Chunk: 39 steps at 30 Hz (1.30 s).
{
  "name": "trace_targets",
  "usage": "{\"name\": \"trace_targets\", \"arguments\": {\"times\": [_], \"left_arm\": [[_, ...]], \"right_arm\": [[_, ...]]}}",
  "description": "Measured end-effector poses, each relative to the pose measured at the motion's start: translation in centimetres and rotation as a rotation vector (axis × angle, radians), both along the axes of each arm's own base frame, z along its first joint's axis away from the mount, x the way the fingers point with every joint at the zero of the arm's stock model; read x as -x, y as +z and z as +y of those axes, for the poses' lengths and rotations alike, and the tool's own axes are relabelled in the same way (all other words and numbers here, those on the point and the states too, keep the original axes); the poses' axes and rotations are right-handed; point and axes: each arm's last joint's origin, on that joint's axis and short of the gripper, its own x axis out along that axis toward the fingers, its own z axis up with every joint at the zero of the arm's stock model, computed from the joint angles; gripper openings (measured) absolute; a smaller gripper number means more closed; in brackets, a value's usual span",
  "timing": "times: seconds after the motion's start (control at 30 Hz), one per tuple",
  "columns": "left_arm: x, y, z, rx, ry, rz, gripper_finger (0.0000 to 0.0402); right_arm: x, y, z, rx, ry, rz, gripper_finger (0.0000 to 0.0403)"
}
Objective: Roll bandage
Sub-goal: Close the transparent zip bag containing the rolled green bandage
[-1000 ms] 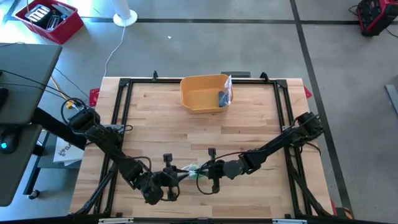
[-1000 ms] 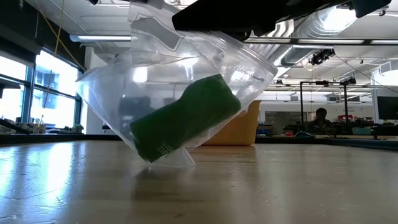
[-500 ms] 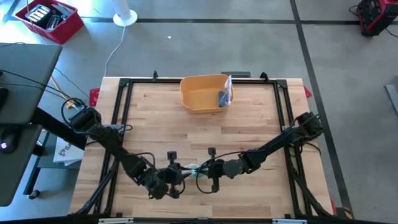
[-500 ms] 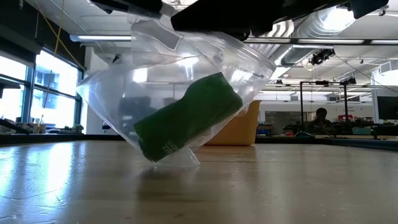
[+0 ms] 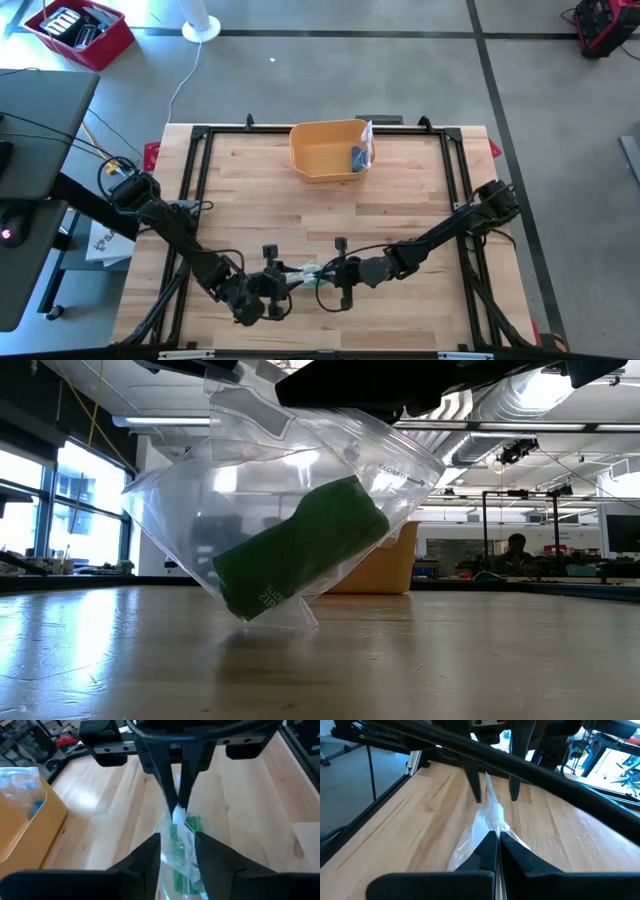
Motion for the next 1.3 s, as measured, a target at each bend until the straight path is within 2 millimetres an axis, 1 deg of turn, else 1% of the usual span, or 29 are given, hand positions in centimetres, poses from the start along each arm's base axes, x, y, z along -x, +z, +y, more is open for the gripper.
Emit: {"name": "trace_targets", "arguments": {"times": [0.17,0.3,0.33,0.4,0.47,0.57,0.63,0.7,0.73,0.83,0.97,1.03,1.1,1.2,1.3], "left_arm": [[-0.2,0.0,0.3,-0.001,0.011,0.0,0.0075],[-0.3,0.0,0.4,-0.009,0.009,0.003,0.003],[-0.3,0.0,0.4,-0.009,0.009,0.003,0.0017],[-0.3,0.0,0.4,-0.013,0.016,-0.001,0.0006],[-0.3,0.0,0.4,-0.021,0.025,-0.006,0.0004],[-0.3,0.0,0.4,-0.023,0.028,-0.007,0.0002],[-0.3,0.0,0.4,-0.022,0.029,-0.009,0.0002],[-0.3,0.1,0.4,-0.017,0.031,-0.014,0.0001],[-0.3,0.1,0.4,-0.012,0.033,-0.016,0.0001],[-0.3,0.2,0.4,-0.015,0.025,-0.019,0.0001],[-0.4,0.3,0.3,-0.014,0.02,-0.032,0.0001],[-0.4,0.3,0.4,-0.022,0.035,-0.039,0.0001],[-0.4,0.3,0.4,-0.018,0.042,-0.042,0.0001],[-0.4,0.3,0.4,-0.024,0.051,-0.046,0.0],[-0.5,0.3,0.6,-0.022,0.059,-0.048,0.0]], "right_arm": [[0.0,0.0,0.0,-0.003,0.004,-0.003,0.0],[0.0,0.0,0.0,-0.003,0.003,-0.003,0.0],[-0.1,0.0,-0.1,-0.001,-0.006,-0.004,0.0001],[-0.1,0.0,-0.3,-0.004,-0.04,-0.008,0.0006],[-0.2,0.0,-0.5,0.004,-0.062,0.0,0.0019],[-0.1,-0.1,-0.7,0.061,-0.078,0.018,0.0056],[0.2,0.6,-0.9,0.075,-0.128,0.02,0.0088],[0.1,2.1,-0.8,0.06,-0.2,0.031,0.0117],[0.0,3.0,-0.6,0.055,-0.208,0.046,0.0129],[-0.9,4.9,-0.1,0.093,-0.139,0.139,0.0149],[-1.7,5.7,0.8,0.166,-0.023,0.244,0.015],[-1.8,5.9,1.2,0.216,0.011,0.295,0.0145],[-1.4,6.3,1.3,0.266,0.007,0.35,0.014],[-1.0,7.3,1.5,0.295,-0.037,0.42,0.0136],[-1.0,8.5,1.9,0.274,-0.063,0.395,0.0135]]}}
